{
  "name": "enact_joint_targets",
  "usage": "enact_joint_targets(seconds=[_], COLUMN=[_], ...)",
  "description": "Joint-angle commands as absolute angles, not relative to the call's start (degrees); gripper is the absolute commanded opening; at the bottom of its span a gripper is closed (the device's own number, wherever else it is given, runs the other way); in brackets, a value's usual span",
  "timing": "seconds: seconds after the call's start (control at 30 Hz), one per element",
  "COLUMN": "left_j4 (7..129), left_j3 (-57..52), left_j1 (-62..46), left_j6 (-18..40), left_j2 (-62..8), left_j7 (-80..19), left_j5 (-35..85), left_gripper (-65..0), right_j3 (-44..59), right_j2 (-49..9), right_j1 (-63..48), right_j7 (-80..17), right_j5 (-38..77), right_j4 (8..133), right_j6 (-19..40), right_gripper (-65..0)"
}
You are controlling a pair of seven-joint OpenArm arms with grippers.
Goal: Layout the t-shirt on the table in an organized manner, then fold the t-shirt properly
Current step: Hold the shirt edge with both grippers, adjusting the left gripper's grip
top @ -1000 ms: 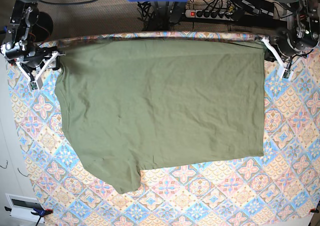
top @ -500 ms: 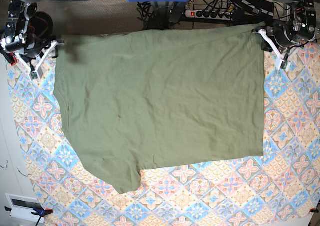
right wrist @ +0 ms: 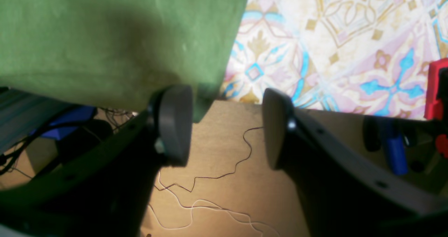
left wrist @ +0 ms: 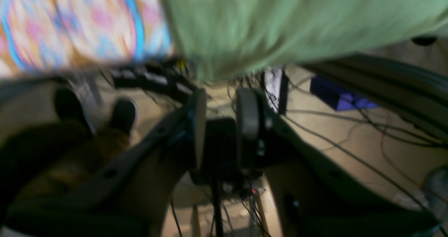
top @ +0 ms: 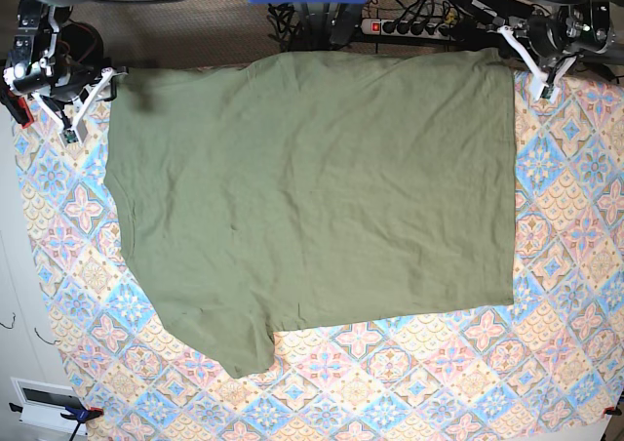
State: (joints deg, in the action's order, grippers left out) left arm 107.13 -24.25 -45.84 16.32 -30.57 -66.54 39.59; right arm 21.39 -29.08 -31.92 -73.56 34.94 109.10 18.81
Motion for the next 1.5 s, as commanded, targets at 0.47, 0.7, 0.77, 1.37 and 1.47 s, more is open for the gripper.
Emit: enact_joint_targets(seconds=[0.47, 0.7, 0.77, 1.37, 1.47], left_j4=[90.42, 90.33, 90.24, 90.07, 87.25], left_j3=[-16.31, -16.75, -16.75, -14.55, -10.86], left_j1=[-45.41, -45.05, -45.23, -39.08, -36.62], left_j6=[16.22, 16.22, 16.22, 16.22, 16.22], left_j2=[-30.02, -30.2, -30.2, -28.35, -28.44], left_j7=[-51.56, -51.38, -49.36, -46.29, -46.29], left_j5=[35.03, 33.1, 33.1, 32.75, 32.75], left_gripper=[-31.8, -20.3, -19.6, -19.6, -19.8], right_j3=[21.85, 21.85, 21.85, 21.85, 21.85], right_j2=[-30.11, -30.02, -30.02, -29.93, -29.93], right_j1=[-31.69, -31.69, -31.69, -31.69, -31.69], right_j7=[-73.19, -73.19, -73.19, -73.1, -73.1], right_j5=[35.12, 35.12, 35.12, 35.12, 35.12], right_j4=[109.85, 109.85, 109.85, 109.93, 109.93], right_j6=[18.68, 18.68, 18.68, 18.68, 18.68], right_gripper=[-34.3, -34.3, -34.3, -34.3, -34.3])
